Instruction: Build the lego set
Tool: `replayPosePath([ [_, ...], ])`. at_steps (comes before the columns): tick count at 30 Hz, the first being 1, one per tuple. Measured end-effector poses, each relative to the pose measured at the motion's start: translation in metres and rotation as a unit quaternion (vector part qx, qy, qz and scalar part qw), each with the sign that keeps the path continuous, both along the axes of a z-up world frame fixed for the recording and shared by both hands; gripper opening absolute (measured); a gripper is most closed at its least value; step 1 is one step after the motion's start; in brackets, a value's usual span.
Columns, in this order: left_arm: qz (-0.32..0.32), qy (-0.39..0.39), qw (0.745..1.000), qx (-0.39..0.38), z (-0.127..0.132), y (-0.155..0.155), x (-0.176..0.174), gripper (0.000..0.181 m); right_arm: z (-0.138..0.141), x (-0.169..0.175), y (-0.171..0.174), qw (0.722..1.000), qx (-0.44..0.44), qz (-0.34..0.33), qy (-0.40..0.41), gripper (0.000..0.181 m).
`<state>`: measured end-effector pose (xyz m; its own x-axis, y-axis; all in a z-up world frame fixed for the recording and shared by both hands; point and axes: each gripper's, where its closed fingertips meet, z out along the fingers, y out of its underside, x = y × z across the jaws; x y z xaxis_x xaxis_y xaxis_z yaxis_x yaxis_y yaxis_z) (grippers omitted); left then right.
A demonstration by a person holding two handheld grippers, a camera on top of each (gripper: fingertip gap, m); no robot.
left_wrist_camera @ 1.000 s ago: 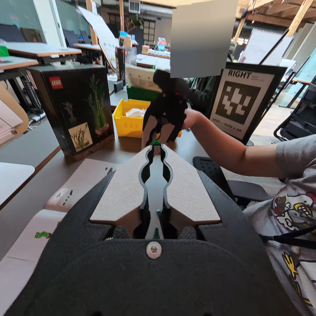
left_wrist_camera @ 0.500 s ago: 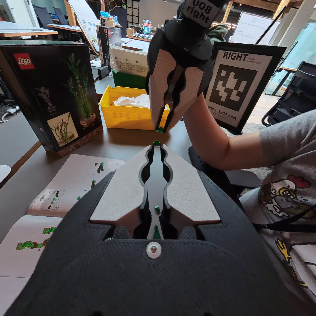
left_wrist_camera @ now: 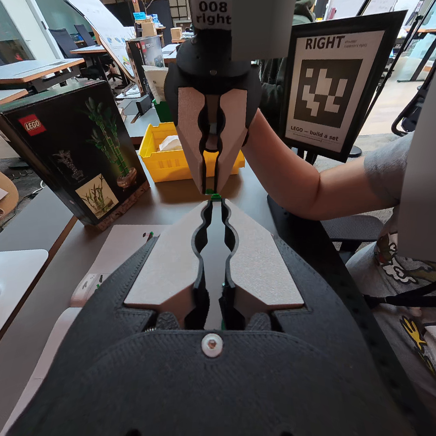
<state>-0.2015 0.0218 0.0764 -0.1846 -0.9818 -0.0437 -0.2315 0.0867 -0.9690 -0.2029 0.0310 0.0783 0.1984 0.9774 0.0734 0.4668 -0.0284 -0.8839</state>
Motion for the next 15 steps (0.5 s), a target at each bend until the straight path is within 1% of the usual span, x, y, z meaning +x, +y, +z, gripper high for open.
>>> replayPosePath([
  [4, 0.003, 0.013, 1.0, -0.002, -0.0023, -0.0007, 0.0021, 0.006, 0.0029, -0.0025, -0.0084, 1.0, -0.006, 0.019, 0.009, 0.006],
  [8, -0.009, 0.023, 0.999, -0.038, -0.0036, -0.0028, 0.0036, 0.005, -0.0023, -0.0024, -0.0047, 1.0, -0.015, 0.008, -0.004, 0.006],
  [13, 0.0, 0.02, 1.0, -0.025, -0.0016, -0.0015, 0.0035, 0.005, -0.0011, -0.0028, -0.0057, 0.999, -0.029, 0.014, 0.007, 0.006],
  [15, 0.003, 0.022, 0.999, -0.03, -0.0016, -0.0008, 0.0035, 0.005, -0.0017, -0.0026, -0.0054, 0.999, -0.031, 0.013, 0.007, 0.006],
])
